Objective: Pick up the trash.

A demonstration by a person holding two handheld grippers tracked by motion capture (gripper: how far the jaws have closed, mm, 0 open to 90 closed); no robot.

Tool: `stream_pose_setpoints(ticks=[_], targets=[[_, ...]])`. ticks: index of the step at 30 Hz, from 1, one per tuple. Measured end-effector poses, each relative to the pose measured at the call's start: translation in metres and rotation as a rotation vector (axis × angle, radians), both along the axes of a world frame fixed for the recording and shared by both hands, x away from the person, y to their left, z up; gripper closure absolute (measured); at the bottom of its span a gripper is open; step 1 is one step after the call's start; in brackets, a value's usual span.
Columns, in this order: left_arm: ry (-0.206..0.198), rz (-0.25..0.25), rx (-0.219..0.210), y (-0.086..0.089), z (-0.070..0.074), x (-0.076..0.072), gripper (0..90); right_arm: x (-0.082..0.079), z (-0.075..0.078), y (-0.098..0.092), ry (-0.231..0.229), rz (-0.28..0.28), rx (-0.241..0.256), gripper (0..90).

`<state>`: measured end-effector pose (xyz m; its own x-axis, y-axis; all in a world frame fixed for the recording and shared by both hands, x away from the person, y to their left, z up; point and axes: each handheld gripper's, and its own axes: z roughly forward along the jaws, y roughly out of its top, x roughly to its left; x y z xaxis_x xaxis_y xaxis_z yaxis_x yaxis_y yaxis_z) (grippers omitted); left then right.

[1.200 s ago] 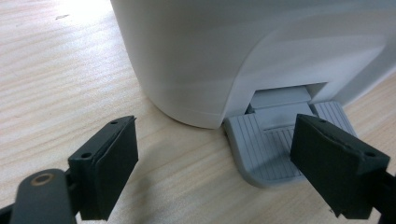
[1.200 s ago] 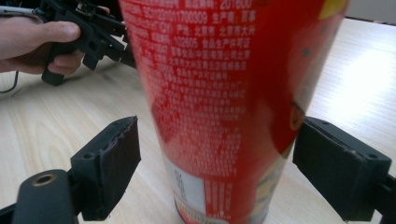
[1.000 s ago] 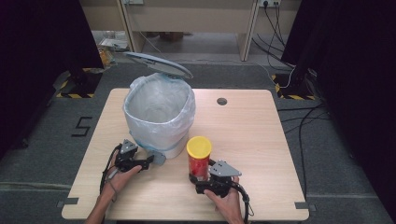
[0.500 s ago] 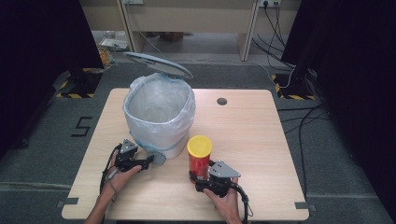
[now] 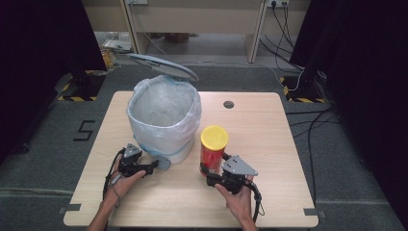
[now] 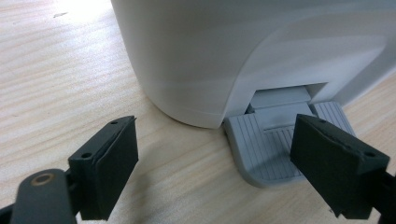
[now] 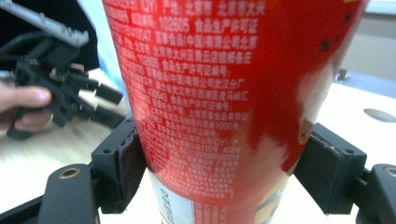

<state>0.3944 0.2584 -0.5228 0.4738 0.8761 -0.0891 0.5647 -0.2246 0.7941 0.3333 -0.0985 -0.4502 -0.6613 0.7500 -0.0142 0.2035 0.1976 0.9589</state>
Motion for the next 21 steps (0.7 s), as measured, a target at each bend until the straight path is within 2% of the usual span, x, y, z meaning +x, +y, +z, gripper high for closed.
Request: stream_pose_setpoints(ticks=[10, 13, 19, 21], targets=[[0.002, -0.001, 0.000, 0.000, 0.000, 0.000, 14.4, 0.008, 0.048, -0.003, -0.040, -0.003, 0.035, 24.2], [0.000, 0.000, 0.001, 0.000, 0.000, 0.000, 14.4, 0.011, 0.061, -0.004, -0.049, -0.012, 0.030, 24.2], [0.000, 0.000, 0.000, 0.000, 0.000, 0.000, 14.4, 0.015, 0.082, -0.004, -0.062, -0.021, 0.024, 24.2], [0.001, -0.001, -0.001, 0.000, 0.000, 0.000, 14.4, 0.015, 0.085, -0.004, -0.063, -0.020, 0.024, 24.2]])
